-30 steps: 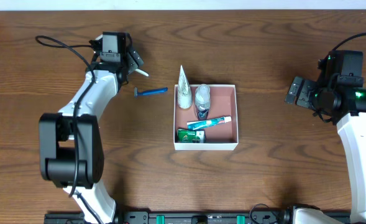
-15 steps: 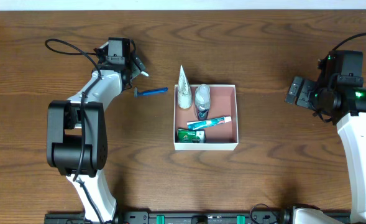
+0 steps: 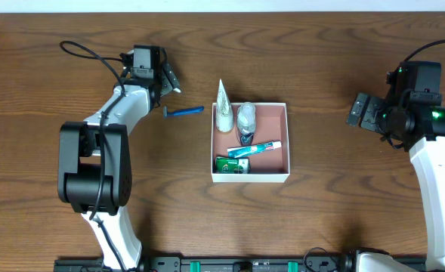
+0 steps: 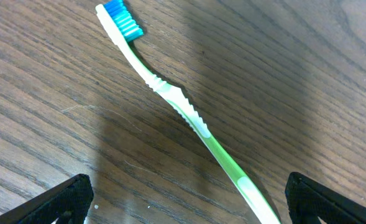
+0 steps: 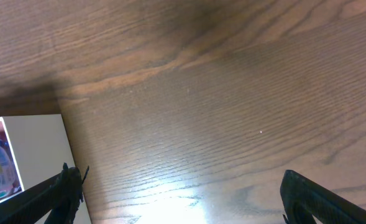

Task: Pack container
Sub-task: 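Grasp the green toothbrush handle with the left gripper and lift, then carry the toothbrush with the left gripper into the box and release, then withdraw the left gripper and move it over the blue razor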

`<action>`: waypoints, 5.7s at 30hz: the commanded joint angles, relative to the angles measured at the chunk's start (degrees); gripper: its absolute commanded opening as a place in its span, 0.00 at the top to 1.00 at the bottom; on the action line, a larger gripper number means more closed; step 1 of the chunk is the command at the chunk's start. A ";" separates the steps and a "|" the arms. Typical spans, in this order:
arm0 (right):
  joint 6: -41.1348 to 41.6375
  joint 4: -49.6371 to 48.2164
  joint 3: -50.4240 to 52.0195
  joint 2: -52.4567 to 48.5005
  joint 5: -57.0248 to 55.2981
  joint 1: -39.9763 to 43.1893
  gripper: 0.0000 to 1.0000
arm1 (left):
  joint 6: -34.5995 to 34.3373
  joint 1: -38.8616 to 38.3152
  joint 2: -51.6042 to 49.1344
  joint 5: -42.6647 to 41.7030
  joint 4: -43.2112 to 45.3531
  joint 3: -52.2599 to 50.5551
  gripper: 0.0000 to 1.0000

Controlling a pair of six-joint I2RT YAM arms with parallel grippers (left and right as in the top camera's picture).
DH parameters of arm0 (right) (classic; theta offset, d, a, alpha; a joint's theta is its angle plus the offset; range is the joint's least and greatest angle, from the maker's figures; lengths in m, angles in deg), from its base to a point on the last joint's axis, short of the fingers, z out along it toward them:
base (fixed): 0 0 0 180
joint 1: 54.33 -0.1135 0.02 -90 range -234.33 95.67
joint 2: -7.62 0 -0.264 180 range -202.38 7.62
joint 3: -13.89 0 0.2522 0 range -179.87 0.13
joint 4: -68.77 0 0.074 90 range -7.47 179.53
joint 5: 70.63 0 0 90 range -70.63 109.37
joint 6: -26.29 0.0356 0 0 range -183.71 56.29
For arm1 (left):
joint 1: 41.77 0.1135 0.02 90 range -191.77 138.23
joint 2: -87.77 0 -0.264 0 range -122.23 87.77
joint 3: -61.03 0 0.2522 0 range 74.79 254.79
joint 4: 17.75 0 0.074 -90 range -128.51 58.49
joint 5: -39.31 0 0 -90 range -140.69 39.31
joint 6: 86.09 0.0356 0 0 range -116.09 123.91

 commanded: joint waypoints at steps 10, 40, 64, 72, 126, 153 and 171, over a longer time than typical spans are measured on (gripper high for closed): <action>0.68 0.04 -0.68 -0.07 0.00 0.11 0.01 | 5.03 -0.31 -4.02 -0.37 0.09 0.35 0.01; 0.68 0.04 -0.68 -0.07 0.00 0.11 0.01 | -0.70 -0.28 -1.38 -0.35 -11.39 0.39 0.94; 0.66 0.04 -0.68 -0.07 0.00 0.11 0.01 | 3.21 -21.31 51.82 -6.69 -36.00 1.57 0.94; 0.68 0.04 -0.68 -0.07 0.00 0.11 0.01 | 2.12 -40.35 47.52 -6.56 -33.46 1.57 0.94; 0.66 0.04 -0.68 -0.07 0.00 0.11 0.01 | 2.75 -46.23 38.56 7.37 -39.41 17.31 0.56; 0.66 0.07 -0.68 -0.07 0.00 0.11 0.01 | 16.57 -6.36 13.62 -0.87 -45.81 15.02 0.45; 0.68 0.04 -0.68 -0.07 0.00 0.11 0.01 | 33.64 -6.23 0.46 -11.15 -36.70 15.02 0.32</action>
